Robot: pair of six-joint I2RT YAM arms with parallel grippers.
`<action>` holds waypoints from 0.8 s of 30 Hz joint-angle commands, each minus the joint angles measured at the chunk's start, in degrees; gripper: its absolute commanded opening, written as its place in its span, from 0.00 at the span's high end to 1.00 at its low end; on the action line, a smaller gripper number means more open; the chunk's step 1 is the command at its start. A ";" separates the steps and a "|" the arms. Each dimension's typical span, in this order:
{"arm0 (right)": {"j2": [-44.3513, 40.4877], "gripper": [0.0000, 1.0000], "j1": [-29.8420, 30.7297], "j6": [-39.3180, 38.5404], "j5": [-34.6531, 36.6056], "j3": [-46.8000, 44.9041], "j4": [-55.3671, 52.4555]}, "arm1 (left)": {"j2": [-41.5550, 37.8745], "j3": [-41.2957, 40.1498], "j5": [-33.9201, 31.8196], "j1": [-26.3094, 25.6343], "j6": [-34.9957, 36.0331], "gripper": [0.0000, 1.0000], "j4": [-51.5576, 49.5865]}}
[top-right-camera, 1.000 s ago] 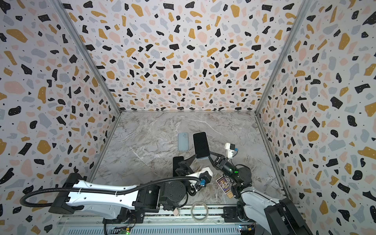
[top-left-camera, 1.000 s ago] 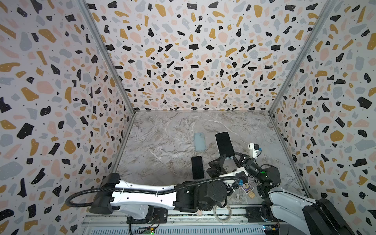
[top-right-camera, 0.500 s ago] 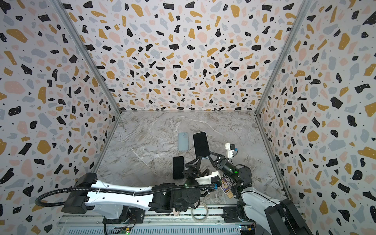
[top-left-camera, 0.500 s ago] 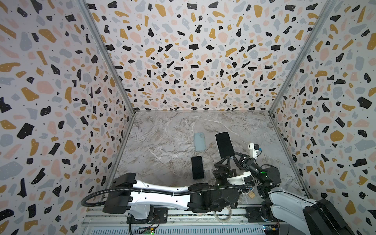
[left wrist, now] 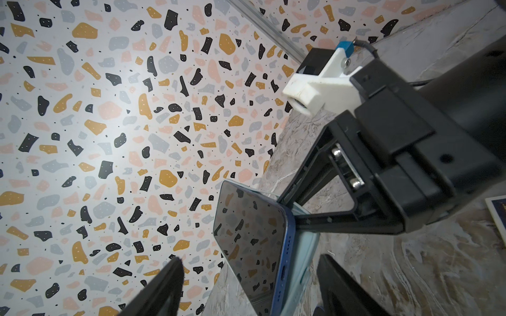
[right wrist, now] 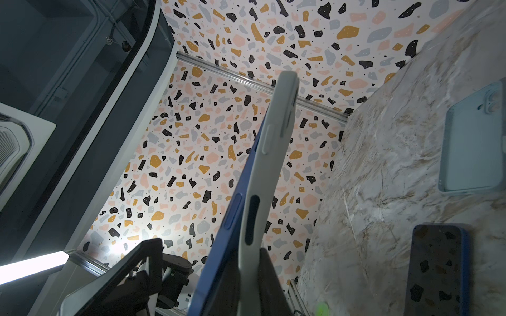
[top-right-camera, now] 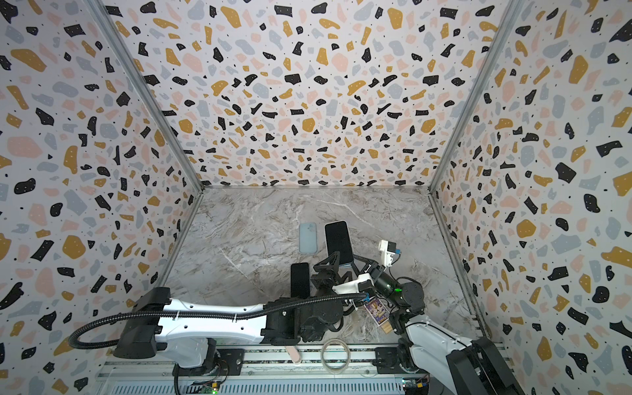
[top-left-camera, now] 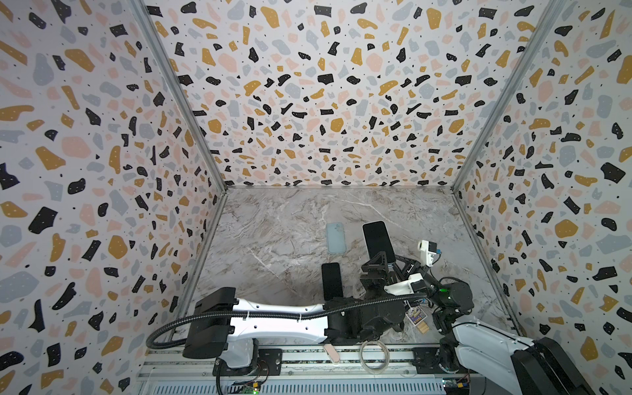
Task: Take the phone out of the phone case
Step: Remove the phone case from the phone.
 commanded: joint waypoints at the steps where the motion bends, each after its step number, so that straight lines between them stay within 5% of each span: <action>1: -1.74 1.00 0.18 -0.44 0.33 0.34 3.28 | 0.53 1.84 -0.56 0.48 1.51 0.22 2.99; 24: -1.49 1.00 0.87 -0.79 0.50 0.36 3.65 | 2.97 3.96 2.11 4.70 2.88 0.30 2.99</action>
